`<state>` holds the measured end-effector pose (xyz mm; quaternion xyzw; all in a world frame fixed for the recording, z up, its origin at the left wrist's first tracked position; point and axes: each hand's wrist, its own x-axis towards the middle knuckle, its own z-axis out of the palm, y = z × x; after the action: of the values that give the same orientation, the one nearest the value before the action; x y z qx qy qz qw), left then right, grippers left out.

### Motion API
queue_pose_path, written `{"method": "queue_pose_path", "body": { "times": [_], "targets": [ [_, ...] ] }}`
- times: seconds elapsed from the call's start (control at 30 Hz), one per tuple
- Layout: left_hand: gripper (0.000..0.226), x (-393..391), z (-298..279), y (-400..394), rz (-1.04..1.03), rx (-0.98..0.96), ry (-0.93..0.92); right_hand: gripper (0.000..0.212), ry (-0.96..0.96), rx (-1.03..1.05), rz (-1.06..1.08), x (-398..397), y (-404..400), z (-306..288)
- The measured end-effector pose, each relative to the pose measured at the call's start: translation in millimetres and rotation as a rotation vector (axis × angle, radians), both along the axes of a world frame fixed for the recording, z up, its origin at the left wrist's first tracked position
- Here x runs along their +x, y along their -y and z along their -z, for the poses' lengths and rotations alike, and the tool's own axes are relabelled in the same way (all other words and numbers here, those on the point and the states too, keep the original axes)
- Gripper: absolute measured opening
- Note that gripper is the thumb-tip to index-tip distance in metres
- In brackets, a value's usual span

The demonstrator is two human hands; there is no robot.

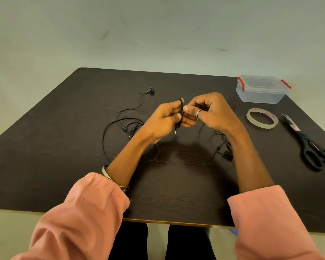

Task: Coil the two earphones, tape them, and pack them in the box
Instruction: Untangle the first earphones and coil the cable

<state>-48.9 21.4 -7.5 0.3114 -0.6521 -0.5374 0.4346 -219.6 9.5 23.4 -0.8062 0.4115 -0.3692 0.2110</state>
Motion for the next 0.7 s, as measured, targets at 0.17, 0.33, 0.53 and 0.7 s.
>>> {"method": "queue_pose_path", "body": {
  "times": [0.17,0.33,0.53,0.7],
  "targets": [
    [0.033,1.2,-1.4,-5.5,0.116,0.023,0.079,0.021,0.110,-0.002,0.093,-7.7,2.7,-0.2],
    [0.033,2.2,0.5,-2.6,0.117,0.065,0.065,0.022,0.225,-0.011,0.111,-10.2,7.5,3.9],
    [0.031,1.1,-1.7,-2.4,0.120,0.206,-0.248,0.011,0.191,-0.013,0.142,-14.0,14.2,12.8],
    [0.026,4.2,-4.2,-2.7,0.042,0.248,-0.378,0.019,0.155,-0.014,0.156,-8.9,14.8,15.4]
  ]
}}
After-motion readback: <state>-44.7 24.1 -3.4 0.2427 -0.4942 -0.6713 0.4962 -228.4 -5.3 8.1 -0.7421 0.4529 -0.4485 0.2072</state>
